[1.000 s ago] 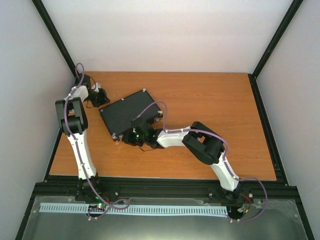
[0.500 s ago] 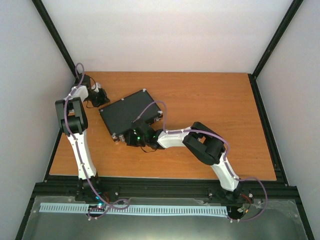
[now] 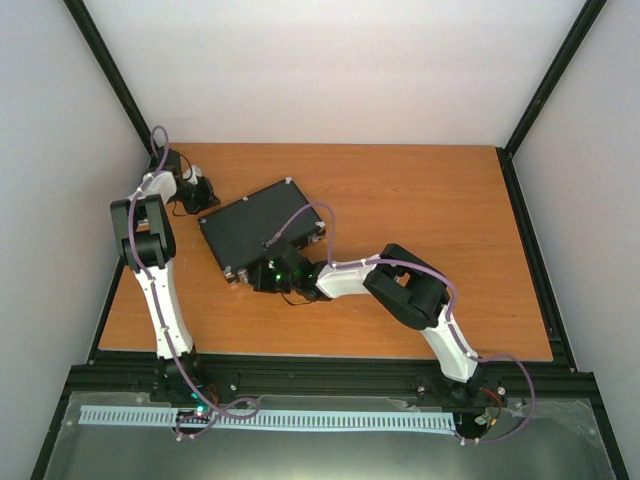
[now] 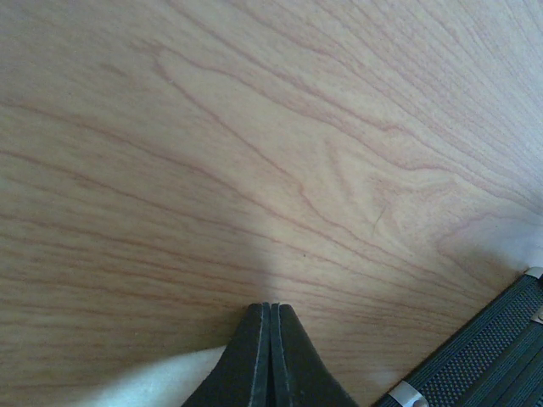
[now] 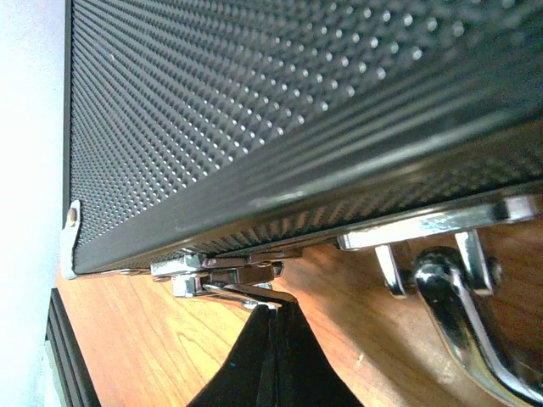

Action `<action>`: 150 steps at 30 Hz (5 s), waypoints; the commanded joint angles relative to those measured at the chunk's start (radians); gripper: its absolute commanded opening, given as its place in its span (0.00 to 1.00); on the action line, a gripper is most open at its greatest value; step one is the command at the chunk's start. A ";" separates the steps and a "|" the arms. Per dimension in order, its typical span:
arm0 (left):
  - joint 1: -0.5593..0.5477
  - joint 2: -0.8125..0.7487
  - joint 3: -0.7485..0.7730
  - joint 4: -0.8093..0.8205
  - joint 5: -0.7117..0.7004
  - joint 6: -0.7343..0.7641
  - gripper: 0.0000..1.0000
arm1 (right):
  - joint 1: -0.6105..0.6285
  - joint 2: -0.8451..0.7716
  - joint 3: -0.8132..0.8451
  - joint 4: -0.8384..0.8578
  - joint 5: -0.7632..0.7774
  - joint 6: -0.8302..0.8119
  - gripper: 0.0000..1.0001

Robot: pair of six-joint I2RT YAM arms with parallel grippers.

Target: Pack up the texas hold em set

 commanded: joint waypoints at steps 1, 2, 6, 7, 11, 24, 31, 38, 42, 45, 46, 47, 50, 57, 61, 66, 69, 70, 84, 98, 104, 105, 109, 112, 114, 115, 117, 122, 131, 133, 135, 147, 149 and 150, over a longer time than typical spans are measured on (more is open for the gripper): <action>-0.002 0.039 -0.037 -0.077 -0.032 0.008 0.01 | -0.008 0.041 -0.002 -0.069 -0.023 0.003 0.03; -0.002 0.040 -0.038 -0.077 -0.032 0.008 0.01 | -0.008 0.051 0.011 -0.082 -0.025 0.004 0.03; -0.003 0.038 -0.052 -0.071 -0.020 0.003 0.01 | -0.008 0.090 0.061 -0.137 -0.020 0.010 0.03; -0.004 0.037 -0.058 -0.066 -0.014 0.001 0.01 | -0.008 0.095 0.067 -0.153 -0.012 0.013 0.03; -0.011 0.023 -0.088 -0.052 -0.009 -0.006 0.01 | -0.008 0.122 0.096 -0.219 0.026 0.027 0.03; -0.037 -0.079 -0.313 0.026 0.065 -0.062 0.01 | -0.009 0.203 0.176 -0.326 0.105 0.086 0.03; -0.056 -0.106 -0.434 0.098 0.186 -0.130 0.01 | -0.015 0.224 0.179 -0.291 0.094 0.134 0.03; -0.071 -0.128 -0.510 0.141 0.231 -0.164 0.01 | -0.036 0.236 0.019 0.081 0.038 0.399 0.03; -0.072 -0.143 -0.522 0.138 0.242 -0.165 0.01 | -0.041 0.249 -0.019 0.213 0.001 0.517 0.03; -0.072 -0.148 -0.511 0.121 0.225 -0.156 0.01 | -0.040 0.208 0.007 0.073 0.007 0.476 0.03; -0.071 -0.149 -0.506 0.114 0.222 -0.154 0.01 | -0.040 0.176 0.015 0.010 0.011 0.447 0.03; -0.071 -0.149 -0.500 0.110 0.217 -0.155 0.01 | -0.042 0.151 0.023 -0.048 0.012 0.418 0.03; -0.071 -0.150 -0.479 0.100 0.205 -0.162 0.01 | -0.042 0.078 0.030 -0.172 -0.006 0.321 0.03; -0.059 -0.128 -0.327 0.016 0.155 -0.161 0.01 | -0.046 -0.150 0.079 -0.476 0.102 -0.046 0.03; -0.047 -0.097 -0.222 -0.018 0.149 -0.189 0.01 | -0.113 -0.294 0.024 -0.539 0.184 -0.159 0.03; -0.044 -0.067 -0.103 -0.076 0.137 -0.189 0.01 | -0.269 -0.395 -0.033 -0.598 0.210 -0.238 0.03; -0.044 -0.056 -0.060 -0.108 0.131 -0.174 0.01 | -0.353 -0.375 -0.014 -0.631 0.182 -0.293 0.03; -0.043 -0.053 -0.047 -0.122 0.127 -0.165 0.01 | -0.373 -0.362 -0.004 -0.637 0.170 -0.309 0.03; -0.045 -0.010 0.084 -0.218 0.083 -0.104 0.01 | -0.462 -0.194 0.045 -0.615 0.037 -0.369 0.03; -0.050 0.025 0.158 -0.255 0.072 -0.076 0.01 | -0.462 -0.366 0.043 -0.661 0.034 -0.379 0.03; -0.051 0.040 0.161 -0.252 0.080 -0.077 0.01 | -0.462 -0.286 0.134 -0.654 -0.029 -0.376 0.03; -0.050 0.040 0.164 -0.252 0.080 -0.077 0.01 | -0.462 -0.263 0.148 -0.656 -0.039 -0.372 0.03; -0.049 0.050 0.191 -0.267 0.082 -0.071 0.01 | -0.462 -0.213 0.154 -0.652 -0.066 -0.343 0.03; -0.050 0.054 0.202 -0.270 0.088 -0.075 0.01 | -0.462 -0.230 0.114 -0.644 -0.056 -0.307 0.03; -0.050 0.055 0.208 -0.266 0.094 -0.080 0.01 | -0.462 -0.249 0.080 -0.645 -0.036 -0.285 0.03; -0.051 0.057 0.212 -0.265 0.096 -0.083 0.01 | -0.462 -0.258 0.063 -0.642 -0.029 -0.278 0.03; -0.051 0.061 0.217 -0.264 0.099 -0.084 0.01 | -0.462 -0.259 0.029 -0.631 -0.031 -0.272 0.03; -0.056 0.071 0.223 -0.258 0.102 -0.089 0.01 | -0.461 -0.193 0.016 -0.589 -0.057 -0.273 0.03; -0.086 0.115 0.280 -0.260 0.107 -0.111 0.01 | -0.462 -0.064 0.042 -0.531 -0.056 -0.273 0.03; -0.099 0.128 0.300 -0.258 0.111 -0.120 0.01 | -0.462 -0.063 0.031 -0.516 -0.057 -0.264 0.03; -0.109 0.143 0.315 -0.260 0.118 -0.125 0.01 | -0.462 -0.077 0.013 -0.511 -0.059 -0.260 0.03; -0.145 0.179 0.325 -0.219 0.144 -0.159 0.01 | -0.462 -0.199 -0.176 -0.295 -0.210 -0.267 0.03; -0.151 0.181 0.319 -0.220 0.145 -0.155 0.01 | -0.463 -0.186 -0.179 -0.256 -0.216 -0.268 0.03; -0.154 0.180 0.313 -0.220 0.143 -0.153 0.01 | -0.463 -0.182 -0.182 -0.235 -0.211 -0.265 0.03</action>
